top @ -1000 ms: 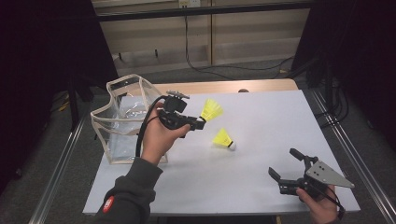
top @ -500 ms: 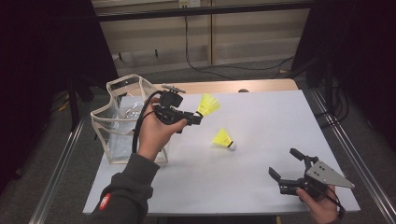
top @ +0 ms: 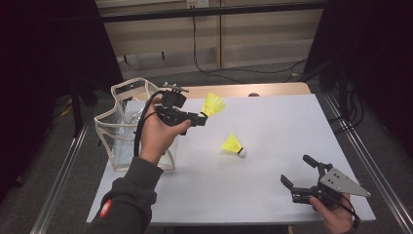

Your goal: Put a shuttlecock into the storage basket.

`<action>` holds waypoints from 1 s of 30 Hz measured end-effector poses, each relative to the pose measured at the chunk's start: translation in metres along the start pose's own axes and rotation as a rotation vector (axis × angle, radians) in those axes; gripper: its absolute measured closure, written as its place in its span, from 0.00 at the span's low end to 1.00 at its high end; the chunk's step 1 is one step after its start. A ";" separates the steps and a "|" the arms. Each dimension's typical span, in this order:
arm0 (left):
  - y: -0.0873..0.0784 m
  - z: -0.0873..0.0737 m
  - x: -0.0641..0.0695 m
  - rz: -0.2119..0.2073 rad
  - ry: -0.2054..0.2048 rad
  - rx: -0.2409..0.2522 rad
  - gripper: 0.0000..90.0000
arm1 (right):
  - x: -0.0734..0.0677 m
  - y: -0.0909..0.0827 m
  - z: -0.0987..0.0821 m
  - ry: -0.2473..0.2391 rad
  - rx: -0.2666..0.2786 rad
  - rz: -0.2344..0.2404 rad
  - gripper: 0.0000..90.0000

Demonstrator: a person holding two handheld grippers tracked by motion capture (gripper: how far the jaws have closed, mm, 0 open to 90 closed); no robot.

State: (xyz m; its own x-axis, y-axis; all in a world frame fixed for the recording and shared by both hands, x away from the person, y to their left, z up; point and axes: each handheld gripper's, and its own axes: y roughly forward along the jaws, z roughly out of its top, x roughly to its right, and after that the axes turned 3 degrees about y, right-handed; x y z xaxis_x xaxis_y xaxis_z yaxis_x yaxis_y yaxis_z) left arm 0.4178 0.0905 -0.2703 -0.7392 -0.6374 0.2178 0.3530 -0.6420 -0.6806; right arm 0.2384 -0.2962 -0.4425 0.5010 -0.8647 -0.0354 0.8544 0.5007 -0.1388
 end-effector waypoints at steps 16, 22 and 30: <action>-0.011 0.010 -0.002 0.019 -0.003 0.013 0.72 | 0.000 -0.001 0.000 0.003 -0.002 -0.001 0.02; -0.015 0.013 -0.004 0.019 -0.013 0.019 0.72 | 0.000 -0.001 0.000 0.003 -0.001 -0.001 0.02; -0.024 0.016 -0.008 0.031 -0.017 0.026 0.72 | 0.000 -0.001 0.000 0.003 -0.001 -0.005 0.02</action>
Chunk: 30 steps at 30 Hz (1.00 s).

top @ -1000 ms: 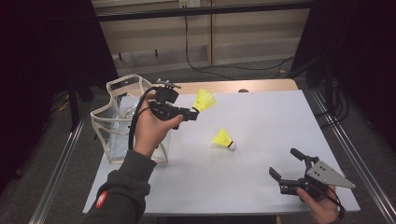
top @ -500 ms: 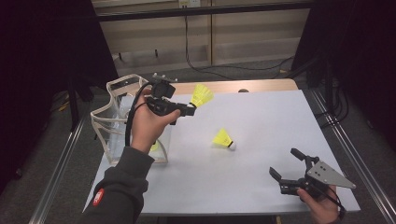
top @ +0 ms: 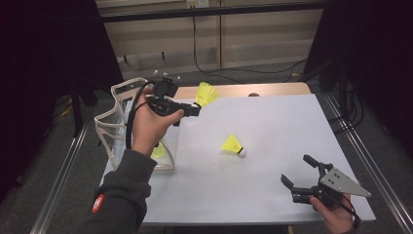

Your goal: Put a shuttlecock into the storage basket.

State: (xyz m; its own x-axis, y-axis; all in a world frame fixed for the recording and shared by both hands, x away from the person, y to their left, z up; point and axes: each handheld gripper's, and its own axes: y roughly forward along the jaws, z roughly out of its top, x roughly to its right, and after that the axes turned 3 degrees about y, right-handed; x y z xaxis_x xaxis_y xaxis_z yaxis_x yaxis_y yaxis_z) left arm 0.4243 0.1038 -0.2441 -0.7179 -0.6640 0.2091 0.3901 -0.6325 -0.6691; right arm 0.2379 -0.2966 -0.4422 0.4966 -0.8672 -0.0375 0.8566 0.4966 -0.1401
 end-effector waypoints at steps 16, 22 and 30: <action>-0.012 0.005 -0.006 0.010 -0.012 0.005 0.72 | 0.000 0.001 0.000 -0.001 0.001 0.003 0.02; -0.016 0.007 -0.009 0.020 -0.021 0.009 0.72 | 0.000 0.000 0.000 0.000 0.001 0.002 0.02; -0.021 0.009 -0.014 0.034 -0.036 0.014 0.72 | 0.000 0.001 0.000 -0.002 0.003 0.002 0.02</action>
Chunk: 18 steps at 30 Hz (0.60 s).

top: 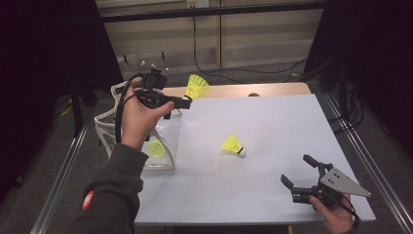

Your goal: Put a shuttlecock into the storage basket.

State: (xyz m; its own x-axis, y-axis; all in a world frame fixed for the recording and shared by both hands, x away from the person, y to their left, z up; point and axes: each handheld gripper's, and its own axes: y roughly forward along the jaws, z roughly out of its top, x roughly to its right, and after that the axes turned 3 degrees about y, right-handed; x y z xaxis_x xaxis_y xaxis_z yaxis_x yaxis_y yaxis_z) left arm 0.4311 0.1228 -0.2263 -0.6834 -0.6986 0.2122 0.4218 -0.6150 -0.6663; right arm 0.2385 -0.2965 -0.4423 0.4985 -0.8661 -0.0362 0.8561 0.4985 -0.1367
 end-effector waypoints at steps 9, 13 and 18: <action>-0.005 0.001 -0.006 0.018 -0.016 0.010 0.72 | 0.000 -0.001 0.000 0.001 0.000 -0.001 0.02; -0.008 0.001 -0.009 0.027 -0.018 0.014 0.72 | 0.000 -0.001 0.000 -0.001 -0.001 -0.002 0.02; -0.013 0.001 -0.013 0.042 -0.029 0.016 0.72 | 0.000 -0.001 0.000 -0.001 0.000 -0.002 0.02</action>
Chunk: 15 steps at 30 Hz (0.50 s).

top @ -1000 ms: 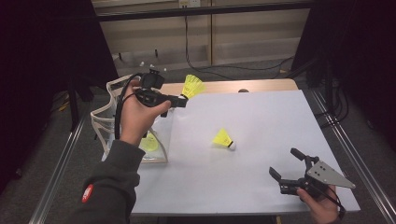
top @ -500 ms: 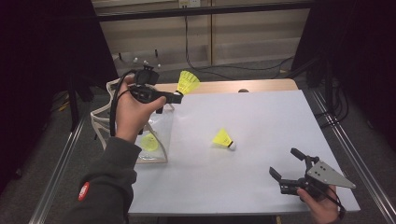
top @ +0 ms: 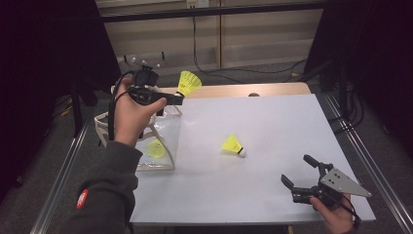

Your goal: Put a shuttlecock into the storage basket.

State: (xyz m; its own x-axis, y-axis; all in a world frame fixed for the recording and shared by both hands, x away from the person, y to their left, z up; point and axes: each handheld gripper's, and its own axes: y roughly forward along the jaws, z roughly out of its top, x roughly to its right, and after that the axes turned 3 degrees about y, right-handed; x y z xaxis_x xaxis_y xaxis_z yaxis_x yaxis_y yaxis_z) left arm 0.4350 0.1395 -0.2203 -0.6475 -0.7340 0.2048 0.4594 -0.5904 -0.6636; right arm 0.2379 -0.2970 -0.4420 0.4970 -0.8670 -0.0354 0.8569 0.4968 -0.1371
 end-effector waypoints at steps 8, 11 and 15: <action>-0.008 -0.003 -0.010 0.026 -0.017 0.007 0.72 | 0.000 0.000 0.000 -0.002 0.000 -0.001 0.02; -0.011 -0.004 -0.013 0.035 -0.027 0.014 0.72 | 0.000 0.000 0.000 -0.002 -0.001 0.000 0.02; -0.013 -0.005 -0.017 0.045 -0.035 0.013 0.72 | 0.000 0.000 0.000 -0.002 0.002 -0.002 0.02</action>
State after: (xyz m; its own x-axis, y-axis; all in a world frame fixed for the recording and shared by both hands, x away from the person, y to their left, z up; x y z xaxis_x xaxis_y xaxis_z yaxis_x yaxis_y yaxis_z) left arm 0.4365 0.1614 -0.2185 -0.6043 -0.7711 0.2006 0.4957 -0.5610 -0.6631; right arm 0.2382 -0.2967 -0.4420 0.4956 -0.8680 -0.0329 0.8582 0.4951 -0.1357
